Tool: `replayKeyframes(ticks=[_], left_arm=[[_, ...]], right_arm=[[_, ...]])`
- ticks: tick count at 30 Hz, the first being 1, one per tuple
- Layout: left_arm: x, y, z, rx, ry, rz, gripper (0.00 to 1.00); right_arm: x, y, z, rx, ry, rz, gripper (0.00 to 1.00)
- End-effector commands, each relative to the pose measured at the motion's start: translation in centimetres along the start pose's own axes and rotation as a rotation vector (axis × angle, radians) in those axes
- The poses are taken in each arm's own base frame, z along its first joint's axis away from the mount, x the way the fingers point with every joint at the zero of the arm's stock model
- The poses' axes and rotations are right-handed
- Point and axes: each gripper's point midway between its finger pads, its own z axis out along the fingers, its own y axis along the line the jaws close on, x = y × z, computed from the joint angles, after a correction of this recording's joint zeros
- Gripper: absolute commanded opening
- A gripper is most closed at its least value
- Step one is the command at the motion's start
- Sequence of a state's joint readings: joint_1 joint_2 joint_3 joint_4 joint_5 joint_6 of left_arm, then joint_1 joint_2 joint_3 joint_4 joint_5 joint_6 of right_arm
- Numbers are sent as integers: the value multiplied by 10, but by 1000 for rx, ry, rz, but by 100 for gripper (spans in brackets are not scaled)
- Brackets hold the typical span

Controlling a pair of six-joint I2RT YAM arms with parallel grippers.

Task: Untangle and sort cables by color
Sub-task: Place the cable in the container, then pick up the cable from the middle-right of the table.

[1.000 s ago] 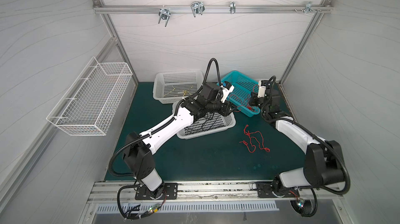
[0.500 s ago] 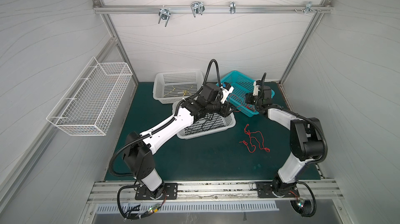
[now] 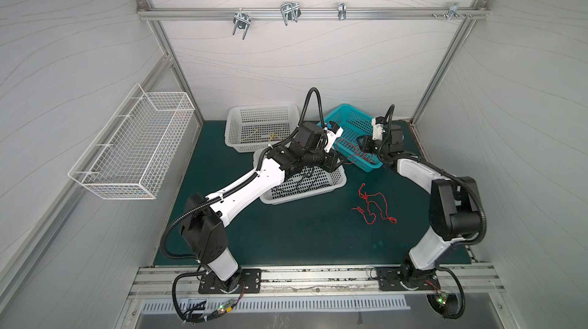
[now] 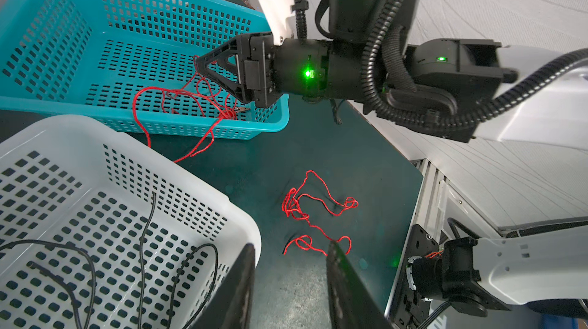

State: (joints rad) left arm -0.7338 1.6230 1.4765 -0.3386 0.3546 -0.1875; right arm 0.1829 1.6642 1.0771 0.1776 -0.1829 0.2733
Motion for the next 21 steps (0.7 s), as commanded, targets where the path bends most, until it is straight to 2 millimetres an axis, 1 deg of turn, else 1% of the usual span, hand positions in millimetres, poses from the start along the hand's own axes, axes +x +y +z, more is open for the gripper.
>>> replayKeyframes(ticks=[1,5,8,10,13,16,19,21], left_arm=[[-7,0,1,8,-31,13,39],[-3,2,4,5,-25,12,39],[-1,1,6,13,-24,7,38],[0,2,7,16,-24,3,38],[3,3,8,19,-22,-1,38],[4,1,11,32,-16,-6,38],[4,0,14,48,-15,-10,38],[4,-2,15,58,-16,-12,38]], right_arm=[[5,10,-28,-22,11,-9,43],[19,5,-58,73,44,20,45],[36,1,-83,138,90,54,45],[54,-9,-102,213,131,87,45],[82,-27,-128,324,174,148,49],[116,-45,-151,392,225,246,50],[145,-50,-162,401,271,327,50],[160,-51,-165,403,305,354,50]])
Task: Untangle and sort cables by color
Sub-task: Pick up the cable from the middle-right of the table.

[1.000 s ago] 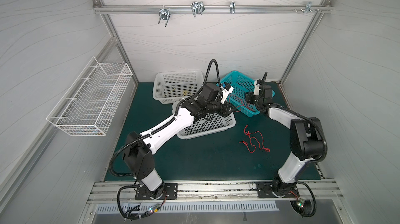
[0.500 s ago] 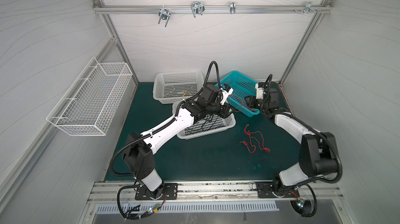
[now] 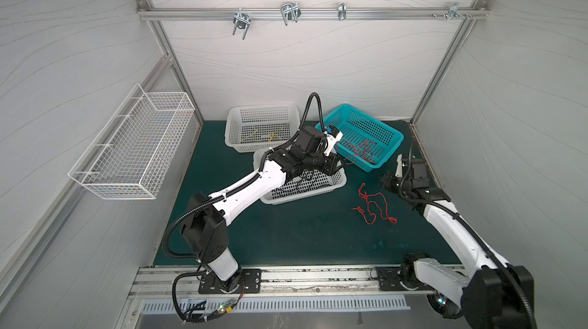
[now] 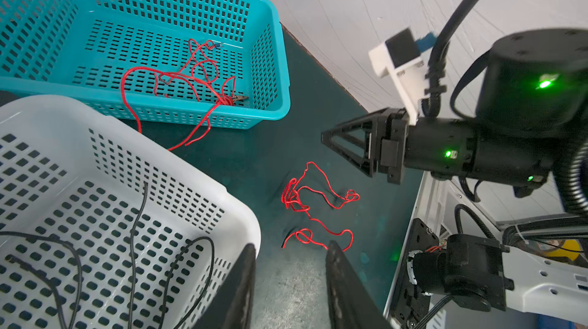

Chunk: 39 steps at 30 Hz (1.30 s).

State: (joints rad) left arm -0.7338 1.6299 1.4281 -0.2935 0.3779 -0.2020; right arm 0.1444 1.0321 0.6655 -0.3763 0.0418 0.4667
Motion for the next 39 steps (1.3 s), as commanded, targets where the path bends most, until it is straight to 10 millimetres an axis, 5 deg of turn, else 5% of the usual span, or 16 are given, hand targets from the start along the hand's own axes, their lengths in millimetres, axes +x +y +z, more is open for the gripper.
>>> replayKeyframes(ticks=[1,7,19,23,27,31,39], left_arm=[[-9,-4,6,40,-30,5,38],[-6,-5,5,47,-31,3,38],[-5,1,-3,12,-50,14,38],[-7,3,-7,8,-68,13,40],[-8,7,-11,-5,-81,14,41],[-8,15,-16,-22,-97,5,41],[-9,29,-24,-51,-128,-5,43]], right_arm=[[38,-19,0,60,120,83,50],[65,-30,16,94,223,109,52],[81,-60,41,234,243,129,50],[83,-62,49,252,274,122,43],[83,-61,55,259,298,112,23],[79,-52,56,217,292,102,0],[28,10,23,-20,100,-6,0]])
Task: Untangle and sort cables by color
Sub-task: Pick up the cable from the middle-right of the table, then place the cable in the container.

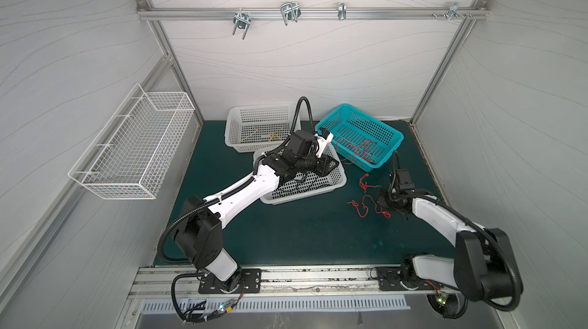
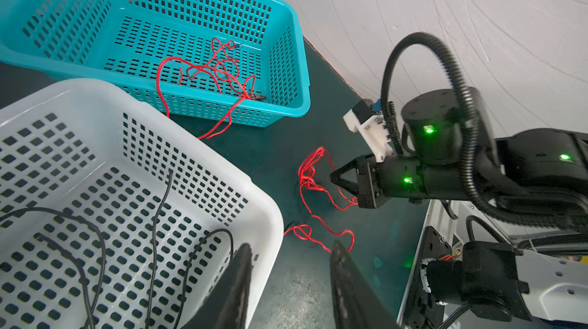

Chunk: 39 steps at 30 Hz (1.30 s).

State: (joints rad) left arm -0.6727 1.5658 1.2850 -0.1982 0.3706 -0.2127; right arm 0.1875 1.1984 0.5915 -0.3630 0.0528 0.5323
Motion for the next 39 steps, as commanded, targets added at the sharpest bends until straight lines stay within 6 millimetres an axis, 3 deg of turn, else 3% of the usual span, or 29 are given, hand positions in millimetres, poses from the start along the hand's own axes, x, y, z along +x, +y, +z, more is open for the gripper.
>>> replayKeyframes(ticks=[1,9,12,17,22,29,35,39], left_arm=[[-22,-1,-12,-4,-89,29,43],[-24,10,-24,-35,-123,24,43],[-26,16,-33,-59,-152,15,43],[-28,27,-55,-125,-228,9,44],[-24,51,-86,-254,-279,-36,46],[4,113,-126,-503,-297,-186,47],[24,136,-154,-617,-317,-218,47],[28,142,-174,-697,-337,-183,49]], right_arm=[[-34,39,-36,-153,-145,-67,0],[-82,59,-98,-222,-389,-93,0],[-106,59,-109,-188,-450,-65,0],[-155,58,-105,-157,-532,39,0],[-199,61,-79,-172,-553,100,0],[-243,86,-21,-194,-504,45,0],[-247,89,34,-166,-408,22,0],[-238,84,54,-135,-371,0,0]])
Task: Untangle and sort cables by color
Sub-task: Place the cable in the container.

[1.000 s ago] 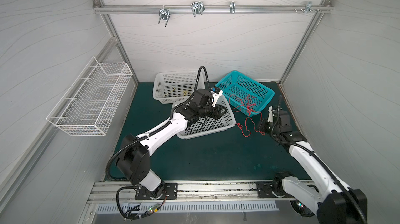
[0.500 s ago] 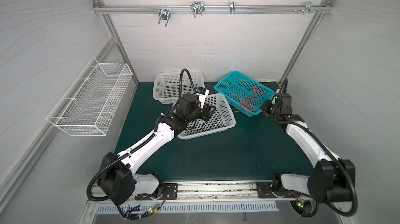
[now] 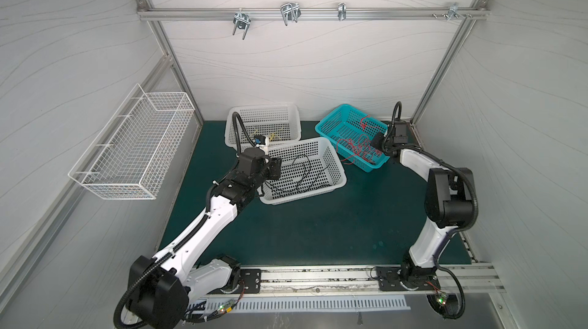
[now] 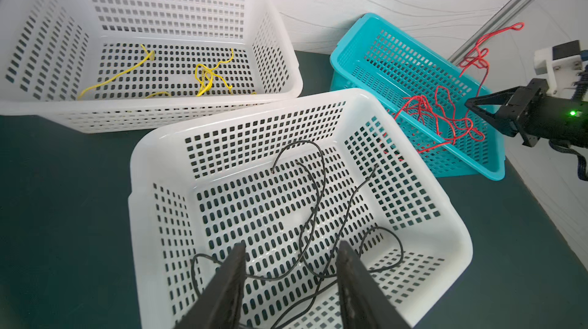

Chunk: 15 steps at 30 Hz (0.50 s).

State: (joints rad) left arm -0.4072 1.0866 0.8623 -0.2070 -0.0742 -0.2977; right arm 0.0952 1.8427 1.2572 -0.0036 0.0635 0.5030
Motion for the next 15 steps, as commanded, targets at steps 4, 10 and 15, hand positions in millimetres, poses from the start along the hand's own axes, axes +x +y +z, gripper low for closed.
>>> replayKeyframes(ticks=[4,10,15], left_arm=[[-18,34,-21,-168,-95,20,52],[-11,65,-25,-280,-99,-43,63],[-4,78,-22,-312,-83,-61,70]], right_arm=[[6,3,2,2,0,-73,2],[7,7,-12,-2,-17,-135,27],[3,11,-35,-19,-55,-177,47]])
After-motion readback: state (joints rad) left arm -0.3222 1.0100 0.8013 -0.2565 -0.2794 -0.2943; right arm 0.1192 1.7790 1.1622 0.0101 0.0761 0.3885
